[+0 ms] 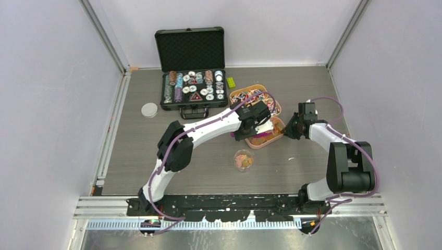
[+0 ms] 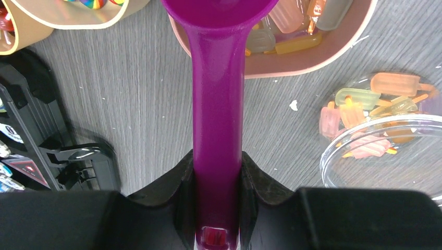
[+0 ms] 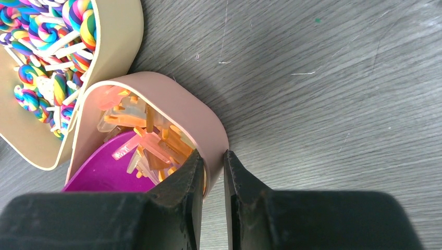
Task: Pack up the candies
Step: Scoop the fake candies from the storage box.
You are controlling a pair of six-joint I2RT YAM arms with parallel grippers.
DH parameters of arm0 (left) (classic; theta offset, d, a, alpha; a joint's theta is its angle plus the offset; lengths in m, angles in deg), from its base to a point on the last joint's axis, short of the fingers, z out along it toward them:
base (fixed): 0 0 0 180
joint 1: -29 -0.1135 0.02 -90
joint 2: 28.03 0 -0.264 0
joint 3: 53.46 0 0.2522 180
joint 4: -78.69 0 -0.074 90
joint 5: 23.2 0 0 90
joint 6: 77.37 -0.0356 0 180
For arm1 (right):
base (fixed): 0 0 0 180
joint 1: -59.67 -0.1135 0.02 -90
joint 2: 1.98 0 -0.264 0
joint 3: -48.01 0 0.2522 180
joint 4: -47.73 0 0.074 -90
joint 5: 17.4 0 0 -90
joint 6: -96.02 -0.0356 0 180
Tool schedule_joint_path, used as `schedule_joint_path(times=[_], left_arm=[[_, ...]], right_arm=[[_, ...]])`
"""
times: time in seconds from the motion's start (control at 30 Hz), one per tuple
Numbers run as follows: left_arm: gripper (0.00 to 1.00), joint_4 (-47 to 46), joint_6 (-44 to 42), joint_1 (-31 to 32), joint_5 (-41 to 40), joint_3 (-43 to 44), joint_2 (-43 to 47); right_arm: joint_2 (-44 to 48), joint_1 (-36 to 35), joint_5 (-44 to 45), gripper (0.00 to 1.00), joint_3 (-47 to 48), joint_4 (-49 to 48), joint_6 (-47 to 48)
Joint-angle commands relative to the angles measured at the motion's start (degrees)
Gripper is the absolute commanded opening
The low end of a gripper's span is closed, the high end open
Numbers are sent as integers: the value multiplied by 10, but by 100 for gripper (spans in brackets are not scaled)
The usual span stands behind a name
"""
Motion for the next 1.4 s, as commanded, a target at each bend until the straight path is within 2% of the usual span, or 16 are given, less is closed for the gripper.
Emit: schedule_joint_path(times=[0.0, 0.3, 0.43, 0.6, 0.93, 1.17, 1.37], left_arm=[[0, -31, -2, 2, 7, -4, 27], [0, -77, 4, 1, 5, -15, 23], [0, -78, 11, -3, 29, -9, 17], [0, -88, 14, -3, 27, -16, 21], [0, -110, 19, -3, 12, -32, 26], [0, -123, 20, -3, 9, -51, 41], [0, -168, 26, -3, 11, -81, 72]], right_arm=[[9, -3, -15, 22, -13, -29, -8], [21, -3, -1, 21, -5, -25, -12], [28, -3, -1, 22, 3, -25, -16], [48, 24, 3, 23, 19, -14, -16], [67, 35, 0, 28, 79, 38, 1], [72, 36, -10, 29, 85, 48, 3], [114, 36, -15, 31, 91, 70, 6]])
